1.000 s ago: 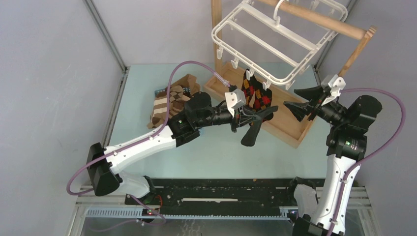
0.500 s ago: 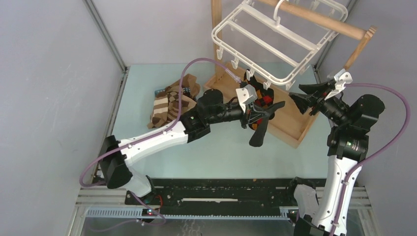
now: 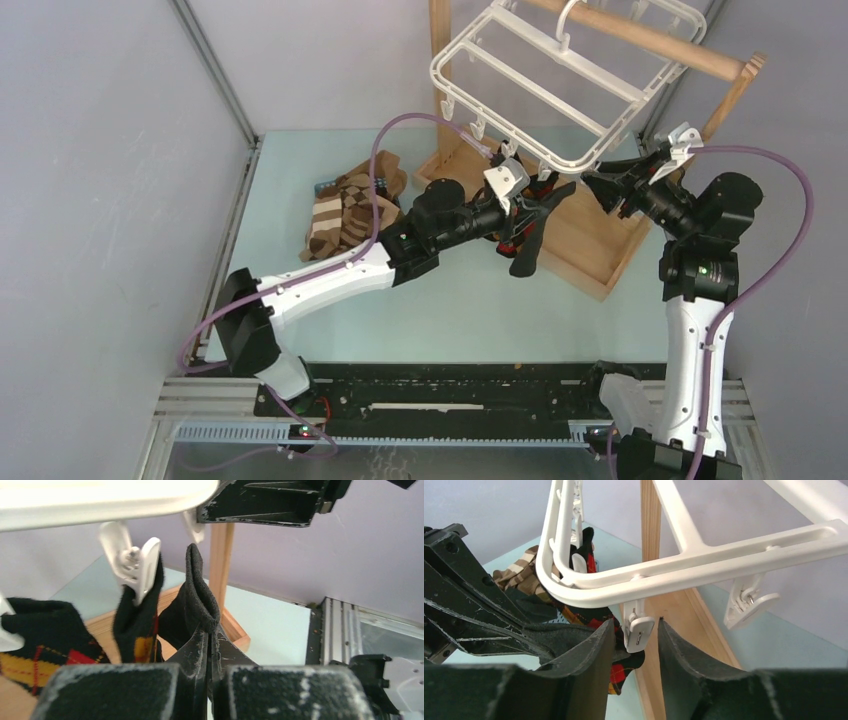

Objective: Clip the socks to the hanger
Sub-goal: Pick up the sock from the bin.

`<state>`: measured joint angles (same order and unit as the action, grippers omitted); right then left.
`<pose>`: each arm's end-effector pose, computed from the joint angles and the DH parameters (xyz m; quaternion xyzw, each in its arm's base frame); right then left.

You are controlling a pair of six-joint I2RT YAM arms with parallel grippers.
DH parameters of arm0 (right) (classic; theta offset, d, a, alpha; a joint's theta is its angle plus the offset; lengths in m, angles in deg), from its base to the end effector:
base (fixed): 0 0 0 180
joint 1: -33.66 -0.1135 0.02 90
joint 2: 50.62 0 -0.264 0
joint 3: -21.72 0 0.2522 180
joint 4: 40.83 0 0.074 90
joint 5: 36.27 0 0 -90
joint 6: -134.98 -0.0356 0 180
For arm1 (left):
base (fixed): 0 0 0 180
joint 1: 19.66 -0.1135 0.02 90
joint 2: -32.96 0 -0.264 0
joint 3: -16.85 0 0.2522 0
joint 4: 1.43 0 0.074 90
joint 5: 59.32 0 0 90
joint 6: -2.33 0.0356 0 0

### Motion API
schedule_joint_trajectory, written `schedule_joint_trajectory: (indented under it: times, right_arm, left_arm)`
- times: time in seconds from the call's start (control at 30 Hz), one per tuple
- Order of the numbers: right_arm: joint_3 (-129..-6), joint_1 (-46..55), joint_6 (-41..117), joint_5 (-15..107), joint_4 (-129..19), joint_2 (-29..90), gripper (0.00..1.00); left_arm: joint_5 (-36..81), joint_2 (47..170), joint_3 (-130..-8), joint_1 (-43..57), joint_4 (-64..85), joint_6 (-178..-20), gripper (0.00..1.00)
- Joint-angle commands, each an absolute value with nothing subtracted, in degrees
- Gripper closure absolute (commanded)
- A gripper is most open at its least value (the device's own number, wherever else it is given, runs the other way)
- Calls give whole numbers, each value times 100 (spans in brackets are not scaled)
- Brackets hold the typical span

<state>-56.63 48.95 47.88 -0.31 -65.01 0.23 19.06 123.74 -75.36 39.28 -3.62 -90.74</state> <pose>0.1733 -0.0175 0.4402 -0.2625 0.6435 0.2055 0.6890 0.1922 -0.3330 0.3906 0.3842 0.5670 -0.4330 0.5860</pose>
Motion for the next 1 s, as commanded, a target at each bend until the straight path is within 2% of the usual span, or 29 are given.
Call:
schedule_joint_trajectory:
  times: [0.0, 0.1, 0.2, 0.3, 0.73, 0.97]
  right_arm:
    - [-5855, 4803, 4547, 307, -6160, 9, 58]
    - [-5848, 4694, 4584, 437, -6211, -12, 66]
    - [-5848, 4641, 4525, 353, -6233, -47, 81]
    - [-5851, 4541, 4524, 302, -6342, -114, 88]
    - [-5792, 4142, 3664, 153, -6579, -488, 92]
    - [-5564, 3889, 2933, 174, -6252, -673, 93]
  left_arm:
    - [2676, 12221, -7674, 3951, -549, -8983, 100]
    - [2839, 12136, -7589, 3891, -575, -8979, 100]
    - [2838, 12108, -7553, 3816, -584, -9059, 100]
    - [2846, 12056, -7518, 3762, -586, -9113, 100]
    - [2662, 11298, -7018, 3497, -234, -9239, 100]
    - [2050, 10960, -6967, 3474, 287, -9102, 100]
